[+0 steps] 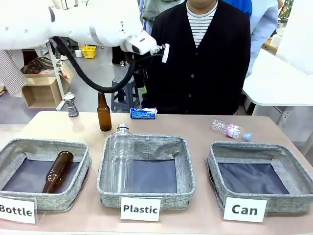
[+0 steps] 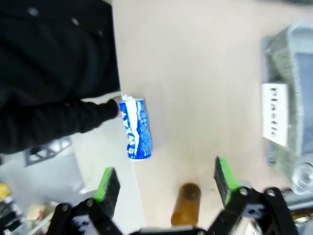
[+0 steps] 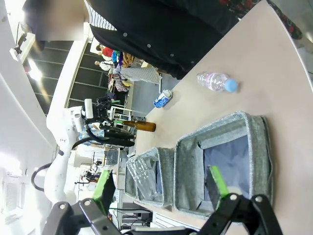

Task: Sort the can waste into the basket.
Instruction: Pick up the can waste from the table and place it in the right Fabric basket.

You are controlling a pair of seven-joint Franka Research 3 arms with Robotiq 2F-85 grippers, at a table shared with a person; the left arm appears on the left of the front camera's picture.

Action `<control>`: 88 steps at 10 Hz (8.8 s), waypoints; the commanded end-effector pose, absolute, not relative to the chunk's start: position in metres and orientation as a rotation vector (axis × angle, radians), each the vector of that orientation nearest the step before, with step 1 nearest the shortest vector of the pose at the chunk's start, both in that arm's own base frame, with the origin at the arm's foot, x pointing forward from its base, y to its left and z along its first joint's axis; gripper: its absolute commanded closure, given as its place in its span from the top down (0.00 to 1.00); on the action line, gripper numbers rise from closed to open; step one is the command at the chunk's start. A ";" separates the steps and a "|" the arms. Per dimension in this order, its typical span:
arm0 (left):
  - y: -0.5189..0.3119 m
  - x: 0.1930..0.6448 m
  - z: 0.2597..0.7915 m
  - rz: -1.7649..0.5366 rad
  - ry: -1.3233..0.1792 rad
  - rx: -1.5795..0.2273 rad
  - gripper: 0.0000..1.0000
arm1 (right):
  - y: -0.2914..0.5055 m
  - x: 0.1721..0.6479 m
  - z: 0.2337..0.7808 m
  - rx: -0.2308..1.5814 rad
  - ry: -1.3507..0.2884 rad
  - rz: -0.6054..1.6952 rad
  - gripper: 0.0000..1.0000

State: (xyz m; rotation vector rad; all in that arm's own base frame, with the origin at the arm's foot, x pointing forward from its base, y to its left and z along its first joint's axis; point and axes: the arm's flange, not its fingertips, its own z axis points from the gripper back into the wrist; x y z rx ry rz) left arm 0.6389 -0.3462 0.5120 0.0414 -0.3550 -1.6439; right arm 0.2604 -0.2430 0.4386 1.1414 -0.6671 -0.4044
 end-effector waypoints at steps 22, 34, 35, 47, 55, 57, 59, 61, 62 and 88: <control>0.106 0.419 0.515 -0.795 -0.840 -0.218 1.00 | -0.244 0.262 0.439 1.152 -0.700 -0.384 1.00; 0.212 0.242 0.394 -0.134 -1.093 -0.361 1.00 | -0.244 0.262 0.439 1.152 -0.700 -0.384 1.00; 0.265 0.262 0.443 -0.226 -1.092 -0.335 1.00 | -0.244 0.262 0.439 1.152 -0.700 -0.384 1.00; 0.277 0.228 0.514 -0.341 -1.190 -0.271 1.00 | -0.244 0.262 0.439 1.152 -0.700 -0.384 1.00; 0.003 0.416 0.587 -1.025 -1.209 -0.282 1.00 | -0.244 0.262 0.439 1.152 -0.700 -0.384 1.00; -0.084 0.465 0.591 -1.180 -1.182 -0.109 1.00 | -0.244 0.262 0.439 1.152 -0.700 -0.384 1.00; -0.149 0.500 0.588 -1.414 -1.168 -0.062 1.00 | -0.244 0.262 0.439 1.152 -0.700 -0.384 1.00; -0.197 0.523 0.568 -1.609 -1.030 0.021 1.00 | -0.244 0.262 0.439 1.152 -0.700 -0.384 1.00; -0.219 0.531 0.556 -1.682 -0.899 0.002 1.00 | -0.244 0.262 0.439 1.152 -0.700 -0.384 1.00; -0.339 0.764 0.323 -1.605 -0.230 0.084 1.00 | -0.244 0.262 0.439 1.152 -0.700 -0.384 1.00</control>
